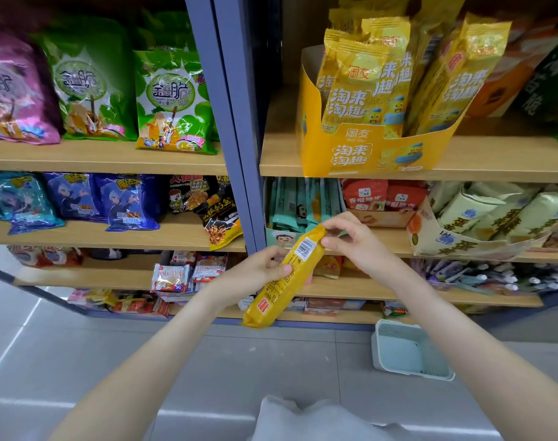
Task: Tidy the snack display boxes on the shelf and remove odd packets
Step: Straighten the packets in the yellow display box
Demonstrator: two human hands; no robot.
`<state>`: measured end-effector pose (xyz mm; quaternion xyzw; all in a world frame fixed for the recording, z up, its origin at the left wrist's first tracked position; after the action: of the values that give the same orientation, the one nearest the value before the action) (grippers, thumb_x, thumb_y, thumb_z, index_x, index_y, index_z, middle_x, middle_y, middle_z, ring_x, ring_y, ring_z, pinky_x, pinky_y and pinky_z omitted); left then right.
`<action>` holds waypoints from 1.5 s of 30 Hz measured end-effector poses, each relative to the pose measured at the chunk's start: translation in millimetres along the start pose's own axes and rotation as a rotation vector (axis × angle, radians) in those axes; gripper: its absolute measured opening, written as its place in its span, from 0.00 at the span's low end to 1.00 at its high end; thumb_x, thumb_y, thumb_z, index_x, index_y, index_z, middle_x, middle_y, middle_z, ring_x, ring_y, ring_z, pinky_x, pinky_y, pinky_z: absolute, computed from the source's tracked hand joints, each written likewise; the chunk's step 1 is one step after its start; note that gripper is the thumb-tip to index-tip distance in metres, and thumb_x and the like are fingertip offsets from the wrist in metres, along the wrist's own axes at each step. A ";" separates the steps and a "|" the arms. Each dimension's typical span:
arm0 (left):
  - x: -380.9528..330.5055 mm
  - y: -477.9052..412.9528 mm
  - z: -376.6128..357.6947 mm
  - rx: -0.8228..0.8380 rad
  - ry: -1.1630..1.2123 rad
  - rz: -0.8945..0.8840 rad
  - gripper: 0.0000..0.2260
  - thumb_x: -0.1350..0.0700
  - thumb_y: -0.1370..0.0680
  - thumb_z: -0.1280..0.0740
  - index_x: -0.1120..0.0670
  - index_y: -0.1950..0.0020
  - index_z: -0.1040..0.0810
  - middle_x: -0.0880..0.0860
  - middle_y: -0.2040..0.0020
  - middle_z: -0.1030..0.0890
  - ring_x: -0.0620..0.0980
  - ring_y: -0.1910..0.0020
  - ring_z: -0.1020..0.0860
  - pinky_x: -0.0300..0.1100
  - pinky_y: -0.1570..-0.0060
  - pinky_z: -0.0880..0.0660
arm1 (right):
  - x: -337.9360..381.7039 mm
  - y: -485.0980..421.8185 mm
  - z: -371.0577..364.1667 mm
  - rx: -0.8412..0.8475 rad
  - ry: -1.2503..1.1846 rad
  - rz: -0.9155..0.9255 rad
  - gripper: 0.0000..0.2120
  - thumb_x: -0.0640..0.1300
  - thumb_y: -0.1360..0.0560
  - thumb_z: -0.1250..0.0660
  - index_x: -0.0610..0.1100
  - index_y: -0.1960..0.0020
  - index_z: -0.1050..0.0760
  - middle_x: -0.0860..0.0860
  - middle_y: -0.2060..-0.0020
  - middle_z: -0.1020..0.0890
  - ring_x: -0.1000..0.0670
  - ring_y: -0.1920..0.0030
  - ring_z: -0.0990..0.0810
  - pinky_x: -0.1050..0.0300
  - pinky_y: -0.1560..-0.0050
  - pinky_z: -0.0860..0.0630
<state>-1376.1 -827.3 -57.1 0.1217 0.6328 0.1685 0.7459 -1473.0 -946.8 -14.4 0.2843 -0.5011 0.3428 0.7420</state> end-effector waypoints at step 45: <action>18.9 24.8 -1.8 -0.036 0.102 -0.008 0.10 0.51 0.21 0.35 0.51 0.41 0.24 0.49 0.48 0.17 0.44 0.48 0.18 0.42 0.47 0.21 | 22.4 14.8 -28.1 -0.128 -0.010 0.022 0.14 0.50 0.24 0.32 0.51 0.40 0.28 0.56 0.44 0.26 0.60 0.44 0.26 0.57 0.41 0.27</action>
<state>-1377.6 -797.0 -64.7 0.0967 0.6675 0.1827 0.7153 -1463.5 -911.4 -1.7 0.2323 -0.5286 0.3170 0.7524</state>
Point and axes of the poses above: each hand's wrist, its own y-axis away from the middle knuckle, its own z-axis out of the back of the hand, x = y × z, the point moved 10 cm from there along -y, towards the middle knuckle
